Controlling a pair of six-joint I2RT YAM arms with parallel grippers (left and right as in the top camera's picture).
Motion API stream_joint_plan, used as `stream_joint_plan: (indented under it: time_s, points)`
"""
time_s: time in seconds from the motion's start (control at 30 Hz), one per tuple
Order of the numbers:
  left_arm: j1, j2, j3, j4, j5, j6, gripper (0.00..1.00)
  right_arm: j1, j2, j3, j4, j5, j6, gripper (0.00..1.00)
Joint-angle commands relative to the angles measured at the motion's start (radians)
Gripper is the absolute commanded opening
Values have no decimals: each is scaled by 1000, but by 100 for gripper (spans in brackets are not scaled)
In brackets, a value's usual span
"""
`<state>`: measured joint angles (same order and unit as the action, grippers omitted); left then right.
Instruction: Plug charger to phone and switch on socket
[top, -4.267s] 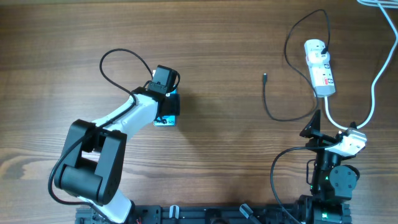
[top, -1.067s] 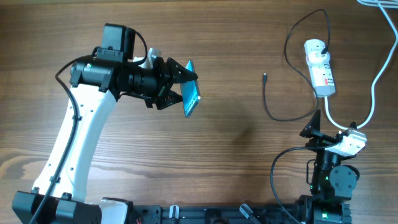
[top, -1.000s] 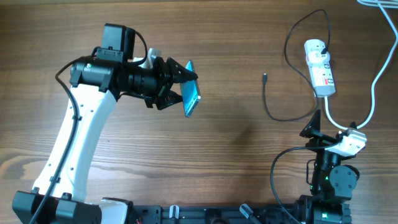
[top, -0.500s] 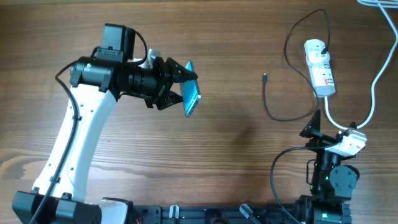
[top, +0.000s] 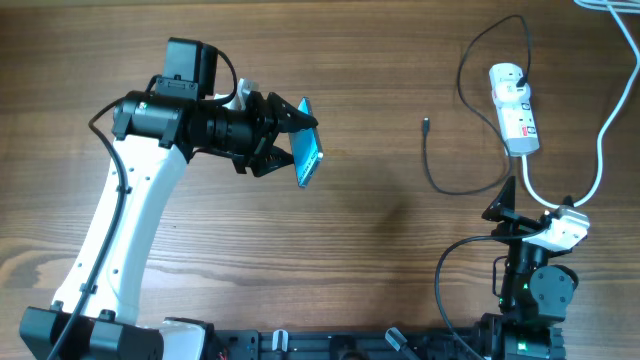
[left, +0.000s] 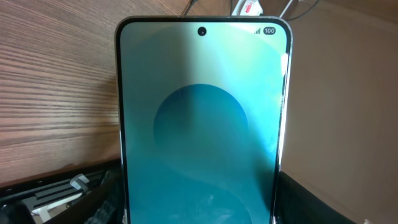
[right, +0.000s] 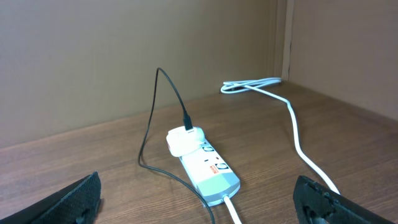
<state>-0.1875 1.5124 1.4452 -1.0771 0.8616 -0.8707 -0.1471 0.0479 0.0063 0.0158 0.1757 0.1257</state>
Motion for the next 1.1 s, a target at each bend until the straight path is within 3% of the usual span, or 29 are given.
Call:
stream_joint_plan:
  time_s: [0.0, 0.3, 0.5, 0.9, 1.07]
  points:
    - [2, -21, 27, 3, -26, 3, 32, -4, 1, -1, 5, -17, -14, 100]
    - [2, -21, 27, 3, -204, 55, 32, -4, 1, -1, 5, -17, -14, 100]
    - [-28, -21, 27, -4, -425, 125, 32, -4, 1, -1, 5, -17, -14, 100]
    - [-257, -5, 27, -5, -877, 135, 32, -4, 1, -1, 5, -17, -14, 99]
    - [-325, 43, 27, 24, -930, 134, 32, -4, 1, -1, 5, -17, -14, 100]
